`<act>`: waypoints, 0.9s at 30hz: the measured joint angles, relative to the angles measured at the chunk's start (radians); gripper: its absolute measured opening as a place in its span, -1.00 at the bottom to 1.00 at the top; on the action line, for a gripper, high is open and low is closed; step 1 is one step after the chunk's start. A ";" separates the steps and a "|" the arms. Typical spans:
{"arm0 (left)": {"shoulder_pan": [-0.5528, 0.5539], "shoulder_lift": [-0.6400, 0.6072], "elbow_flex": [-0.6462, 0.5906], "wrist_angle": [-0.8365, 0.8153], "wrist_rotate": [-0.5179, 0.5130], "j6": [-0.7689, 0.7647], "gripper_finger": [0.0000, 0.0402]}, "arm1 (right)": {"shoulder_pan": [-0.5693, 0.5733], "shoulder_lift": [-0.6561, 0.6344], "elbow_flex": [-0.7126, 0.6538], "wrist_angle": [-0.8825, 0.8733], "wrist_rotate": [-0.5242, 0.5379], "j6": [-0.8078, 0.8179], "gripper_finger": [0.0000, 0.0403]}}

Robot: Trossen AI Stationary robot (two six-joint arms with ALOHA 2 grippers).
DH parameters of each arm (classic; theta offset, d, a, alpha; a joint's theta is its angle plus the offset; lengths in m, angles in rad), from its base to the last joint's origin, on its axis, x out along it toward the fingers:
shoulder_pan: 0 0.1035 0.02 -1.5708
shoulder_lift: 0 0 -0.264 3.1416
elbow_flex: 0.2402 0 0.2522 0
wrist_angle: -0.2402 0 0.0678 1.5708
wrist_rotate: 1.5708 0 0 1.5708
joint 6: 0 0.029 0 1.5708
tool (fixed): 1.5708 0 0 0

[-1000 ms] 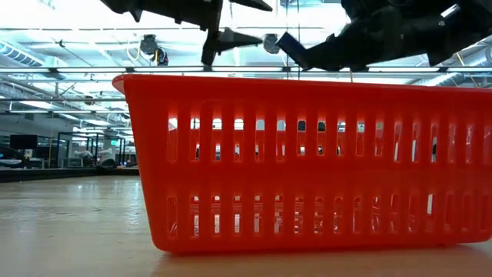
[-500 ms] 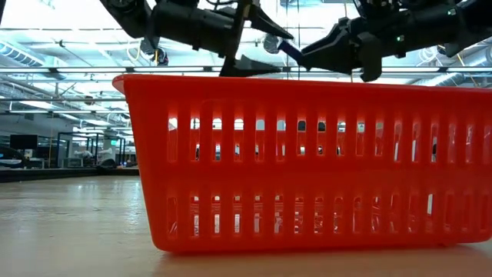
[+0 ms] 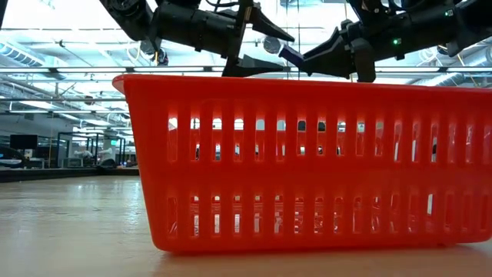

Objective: Pick & Place Office items
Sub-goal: Put the purple timer into the top orange bin

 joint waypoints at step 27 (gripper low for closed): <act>0.105 -0.197 0.002 -0.122 0.007 0.314 -0.72 | -0.002 -0.058 -0.002 -0.061 -0.010 0.277 0.01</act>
